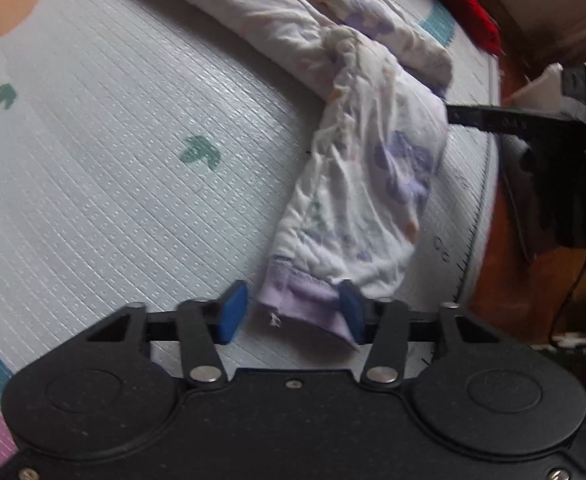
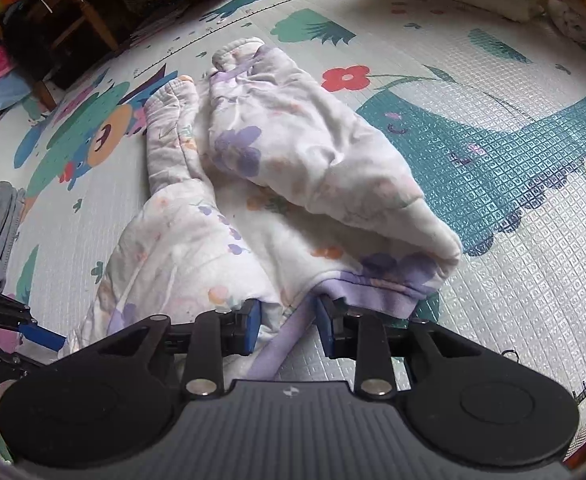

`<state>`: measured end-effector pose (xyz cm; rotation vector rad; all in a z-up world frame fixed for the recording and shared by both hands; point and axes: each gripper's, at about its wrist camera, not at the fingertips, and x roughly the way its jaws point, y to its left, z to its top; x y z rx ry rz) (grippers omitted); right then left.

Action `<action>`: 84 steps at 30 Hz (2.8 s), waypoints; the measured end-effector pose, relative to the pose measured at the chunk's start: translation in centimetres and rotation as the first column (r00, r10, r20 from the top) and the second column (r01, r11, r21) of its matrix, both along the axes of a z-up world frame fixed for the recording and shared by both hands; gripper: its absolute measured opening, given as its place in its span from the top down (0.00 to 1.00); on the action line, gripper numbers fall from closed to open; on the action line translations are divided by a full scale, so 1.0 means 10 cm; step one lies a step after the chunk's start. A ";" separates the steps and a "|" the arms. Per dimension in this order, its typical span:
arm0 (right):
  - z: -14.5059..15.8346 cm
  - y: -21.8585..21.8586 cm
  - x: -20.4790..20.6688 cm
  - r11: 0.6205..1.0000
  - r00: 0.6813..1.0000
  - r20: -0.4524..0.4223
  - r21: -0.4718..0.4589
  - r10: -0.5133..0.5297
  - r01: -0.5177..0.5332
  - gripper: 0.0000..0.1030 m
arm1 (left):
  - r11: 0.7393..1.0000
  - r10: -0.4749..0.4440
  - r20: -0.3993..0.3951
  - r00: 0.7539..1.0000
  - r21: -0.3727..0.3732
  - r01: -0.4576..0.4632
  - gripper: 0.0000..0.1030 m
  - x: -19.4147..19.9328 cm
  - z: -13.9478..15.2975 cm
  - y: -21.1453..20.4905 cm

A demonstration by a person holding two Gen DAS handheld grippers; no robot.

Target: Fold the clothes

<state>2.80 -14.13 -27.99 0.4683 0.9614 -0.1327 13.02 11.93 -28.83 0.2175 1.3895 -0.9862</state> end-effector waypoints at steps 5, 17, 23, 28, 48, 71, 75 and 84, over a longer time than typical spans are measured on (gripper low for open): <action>0.02 0.01 -0.02 1.000 1.000 0.003 -0.018 -0.007 0.007 0.63 | 0.999 -0.032 0.037 0.999 0.007 0.032 0.93 0.00 0.09 -0.16; 0.22 0.20 -0.08 0.977 0.991 0.042 -0.180 0.124 -0.115 0.57 | 0.921 -0.386 0.506 0.771 0.255 0.294 0.94 0.16 1.05 -0.74; 0.35 0.44 -0.16 0.929 0.963 0.082 -0.296 0.255 -0.221 0.45 | 0.867 -0.498 0.669 0.551 0.394 0.306 0.94 0.38 1.36 -1.04; 0.40 0.59 -0.16 0.900 0.948 0.086 -0.351 0.307 -0.259 0.36 | 0.833 -0.553 0.710 0.436 0.448 0.326 0.94 0.53 1.33 -1.40; 0.58 0.97 -0.22 0.687 0.757 0.198 -0.601 0.623 -0.408 0.34 | 0.814 -0.571 0.697 0.433 0.409 0.413 0.94 1.08 0.56 -1.77; 0.52 0.51 0.51 0.730 0.738 0.201 -0.450 0.644 -0.515 0.35 | 0.987 -0.153 0.705 0.692 0.075 0.141 0.76 1.44 1.01 -1.23; 0.57 0.37 0.69 0.710 0.726 0.202 -0.490 0.657 -0.506 0.45 | 0.988 -0.096 0.654 0.750 -0.028 0.151 0.76 1.17 1.03 -1.10; 0.13 0.27 0.95 0.571 0.631 0.045 -0.479 0.775 -0.667 0.47 | 0.978 -0.165 0.567 0.807 -0.011 0.208 0.72 0.67 0.12 -1.28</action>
